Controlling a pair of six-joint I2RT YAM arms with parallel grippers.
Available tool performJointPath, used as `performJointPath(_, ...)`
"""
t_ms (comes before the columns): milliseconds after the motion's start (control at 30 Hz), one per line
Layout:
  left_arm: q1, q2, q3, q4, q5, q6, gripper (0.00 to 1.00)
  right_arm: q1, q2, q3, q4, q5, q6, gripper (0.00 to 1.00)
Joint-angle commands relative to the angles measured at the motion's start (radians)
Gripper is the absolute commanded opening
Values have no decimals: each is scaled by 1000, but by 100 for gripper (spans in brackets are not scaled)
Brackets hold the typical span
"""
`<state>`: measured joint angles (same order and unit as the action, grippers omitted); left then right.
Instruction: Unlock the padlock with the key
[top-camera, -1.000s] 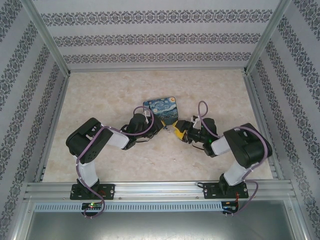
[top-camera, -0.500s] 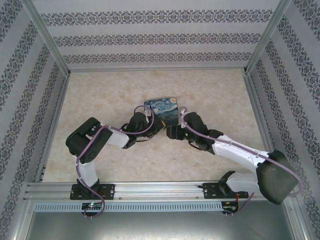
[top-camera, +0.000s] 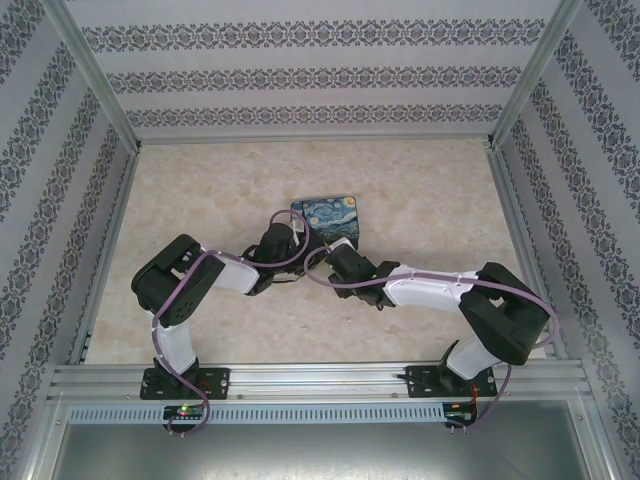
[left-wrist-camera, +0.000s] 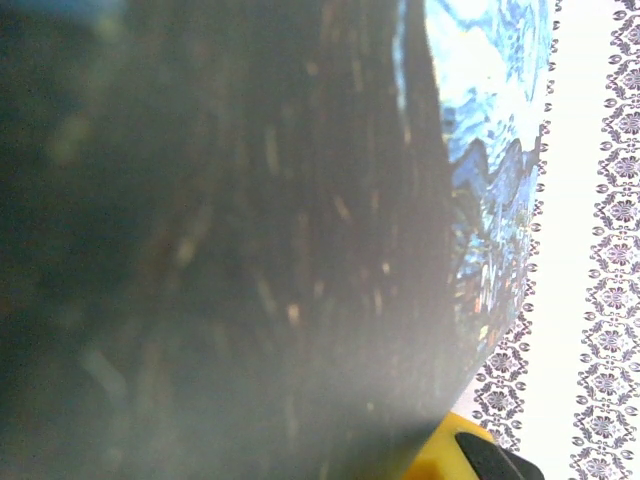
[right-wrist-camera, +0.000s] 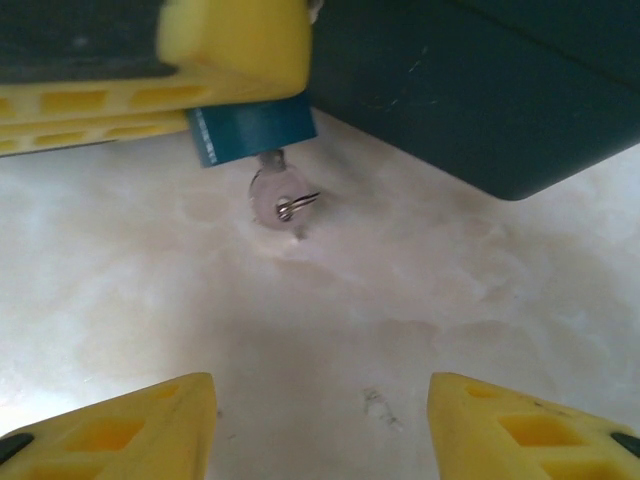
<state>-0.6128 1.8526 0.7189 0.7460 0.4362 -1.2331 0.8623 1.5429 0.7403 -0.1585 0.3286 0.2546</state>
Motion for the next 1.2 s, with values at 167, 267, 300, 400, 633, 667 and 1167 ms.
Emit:
performJointPath(167,10,-11,15,-38,42,-1,0,7,61,86,27,89,-61,55)
performJointPath(267,10,-12,11,-37,40,0,0,-2,87,110,27,89,-70,53)
performJointPath(300,10,-13,11,-37,41,0,0,-7,94,119,27,86,-73,52)
performJointPath(400,10,-14,11,-37,41,0,0,-20,110,138,28,80,-76,46)
performJointPath(633,10,-12,9,-34,46,0,0,-64,100,151,42,-11,-60,16)
performJointPath(667,10,-13,9,-33,48,1,0,-69,94,149,44,-28,-58,11)
performJointPath(1167,10,-16,-1,-30,48,3,0,-231,-19,72,120,-434,55,0)
